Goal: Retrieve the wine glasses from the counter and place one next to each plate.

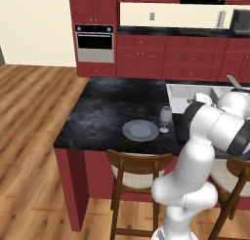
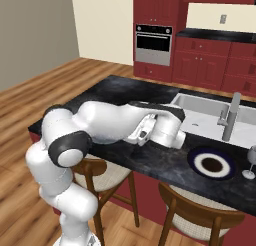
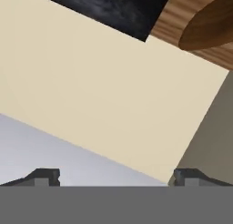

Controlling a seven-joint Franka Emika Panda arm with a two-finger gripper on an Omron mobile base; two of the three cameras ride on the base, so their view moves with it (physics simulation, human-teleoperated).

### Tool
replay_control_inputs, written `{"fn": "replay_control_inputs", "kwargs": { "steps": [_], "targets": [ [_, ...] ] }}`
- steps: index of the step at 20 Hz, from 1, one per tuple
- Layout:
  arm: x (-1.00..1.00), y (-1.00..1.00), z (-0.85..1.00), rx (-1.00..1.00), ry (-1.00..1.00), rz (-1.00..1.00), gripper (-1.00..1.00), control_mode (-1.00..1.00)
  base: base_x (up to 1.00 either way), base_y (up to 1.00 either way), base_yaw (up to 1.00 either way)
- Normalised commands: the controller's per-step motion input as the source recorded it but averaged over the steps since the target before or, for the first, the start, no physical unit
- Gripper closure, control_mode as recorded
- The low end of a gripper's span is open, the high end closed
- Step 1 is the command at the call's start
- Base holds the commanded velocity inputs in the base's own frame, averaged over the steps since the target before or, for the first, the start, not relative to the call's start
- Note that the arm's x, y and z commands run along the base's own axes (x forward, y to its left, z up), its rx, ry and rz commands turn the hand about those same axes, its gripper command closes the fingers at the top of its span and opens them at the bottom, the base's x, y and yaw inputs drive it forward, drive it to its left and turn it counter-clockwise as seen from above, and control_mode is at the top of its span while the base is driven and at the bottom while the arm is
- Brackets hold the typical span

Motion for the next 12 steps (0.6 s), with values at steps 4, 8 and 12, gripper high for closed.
{"fn": "replay_control_inputs", "kwargs": {
  "steps": [4,8,12],
  "targets": [
    [-0.67,0.16,1.0,0.0,-0.1,0.0,-1.0,-1.0,0.0,0.0,0.0],
    [-0.69,0.21,1.0,0.0,-0.07,0.01,-1.0,-1.0,0.0,0.0,0.0],
    [-0.84,0.28,1.0,-0.02,-0.1,0.0,-1.0,-1.0,0.0,0.0,0.0]
  ]
}}
